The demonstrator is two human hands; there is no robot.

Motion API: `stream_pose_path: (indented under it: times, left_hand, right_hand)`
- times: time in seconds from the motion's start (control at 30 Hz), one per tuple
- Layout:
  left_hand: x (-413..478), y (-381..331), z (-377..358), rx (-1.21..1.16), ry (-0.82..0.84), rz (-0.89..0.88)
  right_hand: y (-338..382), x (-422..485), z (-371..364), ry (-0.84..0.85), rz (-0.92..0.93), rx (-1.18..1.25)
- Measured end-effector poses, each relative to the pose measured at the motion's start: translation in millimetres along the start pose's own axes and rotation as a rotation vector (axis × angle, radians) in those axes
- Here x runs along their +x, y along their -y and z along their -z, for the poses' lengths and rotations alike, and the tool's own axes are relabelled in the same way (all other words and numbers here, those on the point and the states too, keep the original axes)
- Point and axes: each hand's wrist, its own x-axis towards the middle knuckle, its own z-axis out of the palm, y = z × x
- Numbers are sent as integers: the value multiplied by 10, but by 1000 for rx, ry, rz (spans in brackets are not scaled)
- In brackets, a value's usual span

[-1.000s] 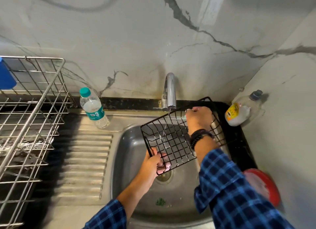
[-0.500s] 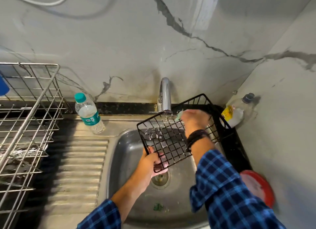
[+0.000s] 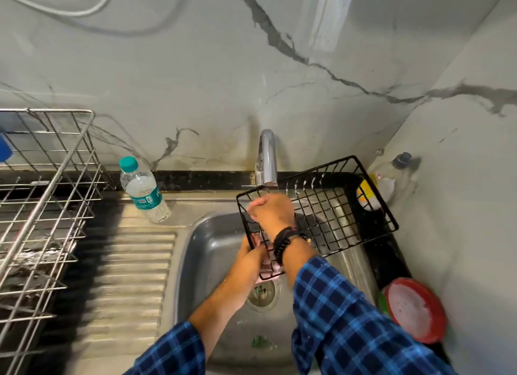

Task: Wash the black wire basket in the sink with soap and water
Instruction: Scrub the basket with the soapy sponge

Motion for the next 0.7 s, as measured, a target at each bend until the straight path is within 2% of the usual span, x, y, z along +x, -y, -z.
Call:
stream_pose_path:
  times: [0.17, 0.37, 0.47, 0.53, 0.63, 0.7]
  left_hand:
    - [51, 40, 122, -33, -65, -19]
    - [101, -16, 171, -163, -104, -172]
    - [85, -14, 228, -172, 8, -140]
    - [42, 9, 193, -184, 103, -101]
    - [12, 53, 140, -247, 158, -99]
    - [6, 72, 135, -273, 197, -104]
  right_hand:
    - [5, -47, 288, 158, 299, -369]
    - [-80, -244, 295, 402, 348, -757]
    - [-66, -319, 341, 503, 338, -905]
    - [-7, -265, 318, 408, 344, -829]
    - [129, -164, 189, 90, 353, -534]
    - [173, -162, 122, 44, 326, -412]
